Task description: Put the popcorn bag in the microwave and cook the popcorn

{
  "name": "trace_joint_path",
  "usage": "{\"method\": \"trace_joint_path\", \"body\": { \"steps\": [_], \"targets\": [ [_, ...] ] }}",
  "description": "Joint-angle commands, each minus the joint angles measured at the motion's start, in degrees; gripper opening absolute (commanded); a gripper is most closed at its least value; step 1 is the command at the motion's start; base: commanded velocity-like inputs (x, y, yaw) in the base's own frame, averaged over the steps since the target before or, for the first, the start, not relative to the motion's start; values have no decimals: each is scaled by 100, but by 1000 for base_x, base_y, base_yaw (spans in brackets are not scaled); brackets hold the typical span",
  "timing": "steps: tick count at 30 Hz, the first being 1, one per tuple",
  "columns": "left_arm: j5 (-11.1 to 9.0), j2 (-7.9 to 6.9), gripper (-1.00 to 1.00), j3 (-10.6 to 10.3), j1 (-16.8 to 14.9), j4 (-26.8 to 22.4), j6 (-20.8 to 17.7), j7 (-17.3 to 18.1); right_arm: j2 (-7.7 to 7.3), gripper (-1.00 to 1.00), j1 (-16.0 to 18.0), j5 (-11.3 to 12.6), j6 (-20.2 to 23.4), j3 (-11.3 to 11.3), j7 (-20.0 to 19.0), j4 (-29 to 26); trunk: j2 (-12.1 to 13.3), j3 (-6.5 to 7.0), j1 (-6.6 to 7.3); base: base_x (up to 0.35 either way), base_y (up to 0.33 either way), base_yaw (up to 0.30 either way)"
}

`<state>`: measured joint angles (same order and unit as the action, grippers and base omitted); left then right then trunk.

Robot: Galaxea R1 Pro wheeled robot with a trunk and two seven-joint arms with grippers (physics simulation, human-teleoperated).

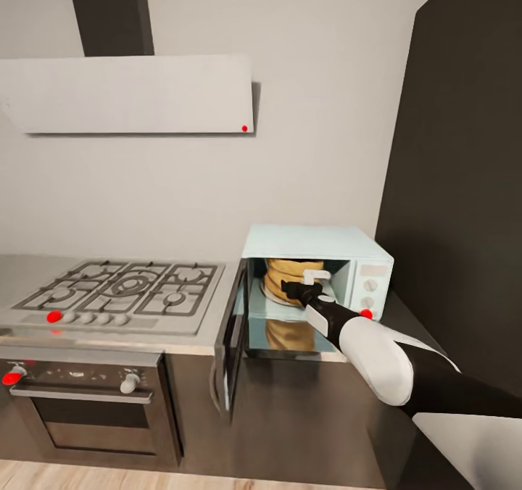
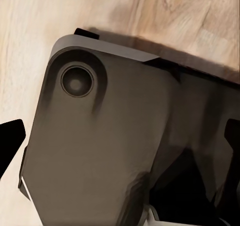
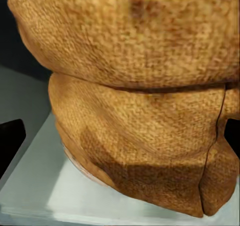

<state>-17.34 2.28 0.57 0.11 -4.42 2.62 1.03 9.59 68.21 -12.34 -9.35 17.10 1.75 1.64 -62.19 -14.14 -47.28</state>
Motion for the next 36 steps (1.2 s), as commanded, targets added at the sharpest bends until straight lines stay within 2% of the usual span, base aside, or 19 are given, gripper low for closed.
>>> {"method": "trace_joint_path", "body": {
  "steps": [1,12,27,31,33,36],
  "targets": [
    [-33,1,100,3,1,-6,10,11,0,100,8,-58,-31,48,18,16,-4,-7,-2,188,0,0],
    [-41,-3,100,9,2,-6,10,7,-32,100,8,-75,-24,48,10,13,-4,-7,-2,18,0,0],
    [-42,9,100,16,2,-6,10,2,-64,100,8,-99,25,48,6,1,-4,-7,-2,-322,0,0],
    [-42,7,100,13,-1,-6,10,2,-83,100,8,-101,65,26,-172,-37,-4,-7,-2,-336,0,0],
    [-42,9,100,15,0,-6,10,2,-121,100,8,-89,359,23,-285,-65,-4,-7,-2,-336,0,0],
    [-42,9,100,20,2,-6,10,2,-180,100,8,-84,1301,50,-931,-122,-4,-7,-2,-336,0,0]
  ]
}}
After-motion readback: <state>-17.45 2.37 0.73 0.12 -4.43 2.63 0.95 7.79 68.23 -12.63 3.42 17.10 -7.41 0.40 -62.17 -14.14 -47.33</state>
